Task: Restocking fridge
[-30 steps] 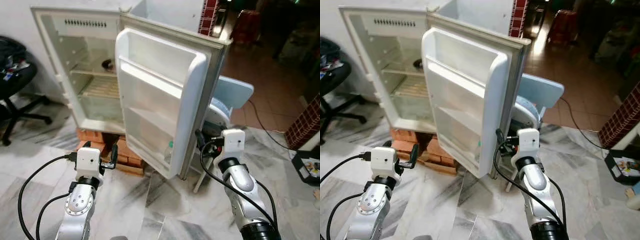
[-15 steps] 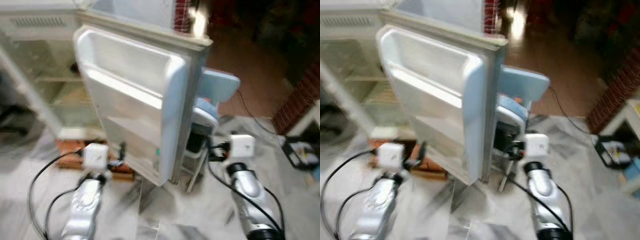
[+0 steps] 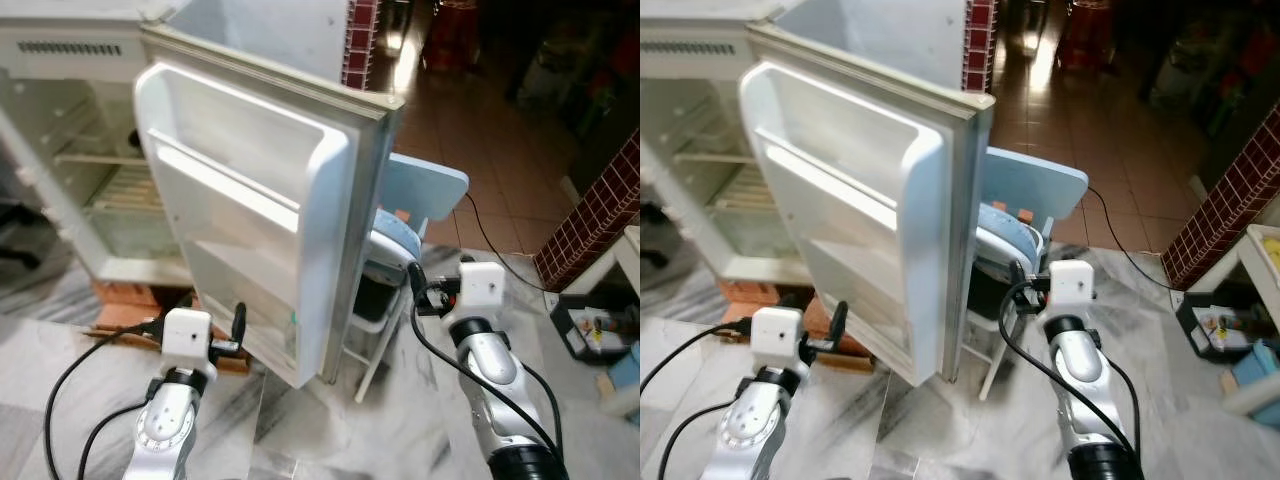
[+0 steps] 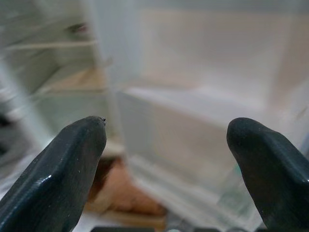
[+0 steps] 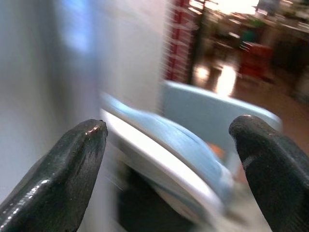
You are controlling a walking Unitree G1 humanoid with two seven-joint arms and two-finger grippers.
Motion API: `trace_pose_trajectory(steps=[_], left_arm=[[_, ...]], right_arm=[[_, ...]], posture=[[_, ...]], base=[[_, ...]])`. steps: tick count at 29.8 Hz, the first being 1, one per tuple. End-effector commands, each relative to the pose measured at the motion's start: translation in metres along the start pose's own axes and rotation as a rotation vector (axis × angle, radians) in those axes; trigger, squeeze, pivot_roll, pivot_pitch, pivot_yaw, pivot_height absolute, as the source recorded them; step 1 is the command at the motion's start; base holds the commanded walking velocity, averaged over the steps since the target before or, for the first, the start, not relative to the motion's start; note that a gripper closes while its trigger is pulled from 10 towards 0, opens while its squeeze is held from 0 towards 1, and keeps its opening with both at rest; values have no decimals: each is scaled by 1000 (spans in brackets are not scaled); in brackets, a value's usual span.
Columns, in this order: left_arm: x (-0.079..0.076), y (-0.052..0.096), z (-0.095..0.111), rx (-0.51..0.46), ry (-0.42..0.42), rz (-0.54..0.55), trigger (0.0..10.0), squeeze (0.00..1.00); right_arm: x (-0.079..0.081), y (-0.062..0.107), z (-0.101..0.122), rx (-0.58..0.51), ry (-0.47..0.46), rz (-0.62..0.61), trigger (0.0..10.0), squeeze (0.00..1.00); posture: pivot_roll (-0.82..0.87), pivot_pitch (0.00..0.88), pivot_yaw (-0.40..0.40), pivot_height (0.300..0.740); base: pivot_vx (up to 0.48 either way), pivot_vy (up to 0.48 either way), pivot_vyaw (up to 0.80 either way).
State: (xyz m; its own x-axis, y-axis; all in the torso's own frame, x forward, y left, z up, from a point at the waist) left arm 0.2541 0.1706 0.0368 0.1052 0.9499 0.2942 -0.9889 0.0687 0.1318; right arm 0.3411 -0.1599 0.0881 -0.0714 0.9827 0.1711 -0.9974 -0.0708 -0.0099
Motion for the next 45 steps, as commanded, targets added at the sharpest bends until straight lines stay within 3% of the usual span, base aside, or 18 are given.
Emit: trace_pose_trajectory(steps=[1, 9, 11, 12, 13, 16, 17, 19, 22, 23, 31, 33, 35, 42, 45], left_arm=[[-2, 6, -8, 39, 19, -23, 10000, 0], [-15, 11, -14, 80, 32, -95, 10000, 0], [-18, 10, -15, 86, 27, -112, 10000, 0], [-18, 10, -15, 86, 27, -112, 10000, 0], [-18, 9, -16, 89, 27, -115, 10000, 0], [-18, 8, -16, 90, 27, -119, 10000, 0], [-19, 7, -16, 90, 23, -126, 10000, 0], [-19, 7, -16, 90, 16, -137, 10000, 0], [-19, 6, -16, 90, 13, -137, 10000, 0], [-17, 6, -17, 92, 14, -128, 10000, 0], [-17, 6, -17, 92, 14, -128, 10000, 0], [-16, 6, -19, 95, 3, -126, 10000, 0], [-16, 6, -20, 97, -3, -126, 10000, 0], [-15, 9, -21, 102, -7, -112, 10000, 0], [-14, 11, -22, 107, -3, -95, 10000, 0]], right_arm=[[6, -11, 4, -3, -17, 6, 10000, 0], [27, -34, 8, 22, -66, 46, 10000, 0], [44, -41, 10, 40, -188, 115, 10000, 0], [44, -41, 10, 40, -188, 115, 10000, 0], [63, -40, 16, 27, -292, 222, 10000, 0], [87, -34, 29, -1, -394, 384, 10000, 0], [108, -23, 44, -25, -497, 541, 10000, 0], [131, -2, 65, -36, -619, 762, 10000, 0], [149, 38, 92, -9, -779, 1073, 10000, 0], [148, 55, 98, 20, -825, 1182, 10000, 0], [148, 55, 98, 20, -825, 1182, 10000, 0], [129, 54, 51, 156, -674, 1081, 10000, 0], [119, 54, 26, 228, -598, 1023, 10000, 0], [113, 62, 19, 307, -611, 998, 10000, 0], [109, 58, 11, 308, -554, 965, 10000, 0]], posture=[[68, 0, -39, 740], [77, 0, -40, 740], [79, 0, -42, 740], [79, 0, -42, 740], [80, 0, -40, 740], [78, 0, -37, 740], [79, 0, -37, 740], [80, 0, -38, 740], [88, 0, -42, 740], [90, 0, -43, 740], [90, 0, -43, 740], [93, 0, -40, 740], [93, 0, -39, 740], [101, 0, -43, 740], [102, 0, -49, 740]], base=[[0, 0, 556], [0, 0, 70], [0, 0, 0], [0, 0, 0], [0, 0, 0], [0, 0, 0], [0, 0, 0], [0, 0, 0], [0, 0, 0], [0, 0, 0], [0, 0, 0], [0, 0, 0], [0, 0, 0], [0, 0, 0], [0, 0, 0]])
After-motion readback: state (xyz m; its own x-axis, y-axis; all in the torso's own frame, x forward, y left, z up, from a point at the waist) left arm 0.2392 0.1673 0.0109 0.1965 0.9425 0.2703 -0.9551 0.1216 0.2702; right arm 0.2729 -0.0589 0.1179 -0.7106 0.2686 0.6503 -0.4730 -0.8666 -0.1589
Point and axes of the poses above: a point about 5 cm out from each wrist's last joint towards the gripper, its own y axis pointing back from the gripper into the wrist, its own z axis along the axis of the wrist's last joint, x = y × z, the point moved 4 cm from there along -y, pointing out of the wrist towards the gripper, and after that the axes turned 11 degrees about -y, right-handed, at the moved point
